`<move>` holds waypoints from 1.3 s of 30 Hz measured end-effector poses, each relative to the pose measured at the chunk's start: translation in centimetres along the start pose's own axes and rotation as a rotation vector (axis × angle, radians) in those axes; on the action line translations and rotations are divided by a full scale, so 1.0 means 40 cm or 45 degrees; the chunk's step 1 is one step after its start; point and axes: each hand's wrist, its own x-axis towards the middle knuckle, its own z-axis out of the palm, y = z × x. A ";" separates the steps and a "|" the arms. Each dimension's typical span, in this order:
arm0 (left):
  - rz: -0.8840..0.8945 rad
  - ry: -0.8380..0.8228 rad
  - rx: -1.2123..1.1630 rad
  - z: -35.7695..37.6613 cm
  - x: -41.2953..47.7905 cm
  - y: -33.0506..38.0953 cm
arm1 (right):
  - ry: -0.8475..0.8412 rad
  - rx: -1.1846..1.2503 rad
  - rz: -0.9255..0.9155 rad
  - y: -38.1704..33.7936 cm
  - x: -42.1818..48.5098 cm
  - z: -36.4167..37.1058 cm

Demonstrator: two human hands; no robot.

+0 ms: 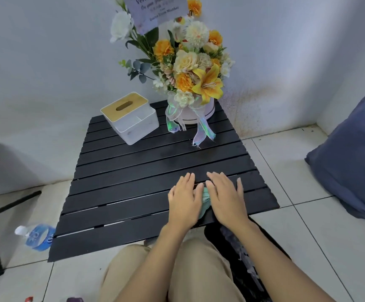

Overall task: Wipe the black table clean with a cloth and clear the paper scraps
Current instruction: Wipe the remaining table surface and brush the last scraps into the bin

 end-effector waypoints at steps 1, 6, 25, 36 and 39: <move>0.000 0.012 0.023 0.015 -0.007 -0.008 | -0.027 -0.089 -0.008 0.001 -0.007 0.006; 0.023 0.054 0.065 0.038 -0.012 -0.021 | -0.044 -0.239 -0.052 0.004 -0.016 0.004; -0.355 0.729 -0.733 -0.319 0.402 -0.239 | -0.020 0.642 -0.070 -0.331 0.413 0.123; -0.627 0.741 -1.332 -0.334 0.610 -0.331 | 0.002 1.000 0.192 -0.407 0.750 0.258; -0.645 0.715 -1.412 -0.327 0.621 -0.338 | -0.084 1.010 0.131 -0.399 0.750 0.262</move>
